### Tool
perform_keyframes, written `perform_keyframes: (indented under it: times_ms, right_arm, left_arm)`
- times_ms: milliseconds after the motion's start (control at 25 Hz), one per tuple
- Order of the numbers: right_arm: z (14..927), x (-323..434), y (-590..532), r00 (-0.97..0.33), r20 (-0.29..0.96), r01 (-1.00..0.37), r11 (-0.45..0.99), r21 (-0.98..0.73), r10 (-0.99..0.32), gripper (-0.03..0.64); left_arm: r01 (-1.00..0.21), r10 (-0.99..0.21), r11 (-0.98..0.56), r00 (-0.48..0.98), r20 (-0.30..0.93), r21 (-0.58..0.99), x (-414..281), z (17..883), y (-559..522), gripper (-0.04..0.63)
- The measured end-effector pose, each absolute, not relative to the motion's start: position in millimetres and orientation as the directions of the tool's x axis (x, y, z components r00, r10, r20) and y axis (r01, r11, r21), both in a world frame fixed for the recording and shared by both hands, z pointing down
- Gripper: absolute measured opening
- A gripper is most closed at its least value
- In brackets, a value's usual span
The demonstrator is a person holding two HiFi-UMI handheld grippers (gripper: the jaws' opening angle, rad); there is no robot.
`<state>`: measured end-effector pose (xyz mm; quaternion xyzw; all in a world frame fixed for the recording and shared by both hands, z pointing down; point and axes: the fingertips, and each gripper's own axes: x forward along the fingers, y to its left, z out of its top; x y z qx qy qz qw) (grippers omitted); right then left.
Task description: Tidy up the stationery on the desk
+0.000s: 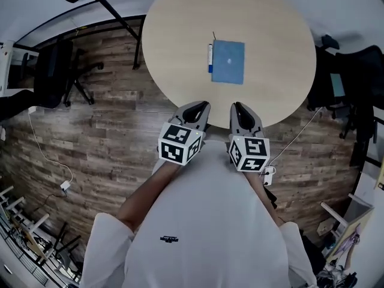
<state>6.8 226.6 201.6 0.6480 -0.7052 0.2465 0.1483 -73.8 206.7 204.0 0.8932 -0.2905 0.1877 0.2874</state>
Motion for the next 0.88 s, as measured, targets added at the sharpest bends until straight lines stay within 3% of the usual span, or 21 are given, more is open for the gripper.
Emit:
perform_keyframes:
  times_ms: [520, 880]
  right_arm:
    - [194.7, -11.2, 267.3, -0.067, 0.499, -0.980, -0.035, -0.193, -0.864, 0.051]
    - [187.3, -16.7, 265.1, -0.068, 0.505, -0.984, -0.026, -0.177, -0.861, 0.051]
  left_arm:
    - [-0.604, -0.434, -0.751, 0.756, 0.490, 0.266, -85.5, 192.3, 249.6, 0.029]
    - [-0.613, -0.445, -0.734, 0.759, 0.475, 0.292, -94.1, 189.4, 244.2, 0.026]
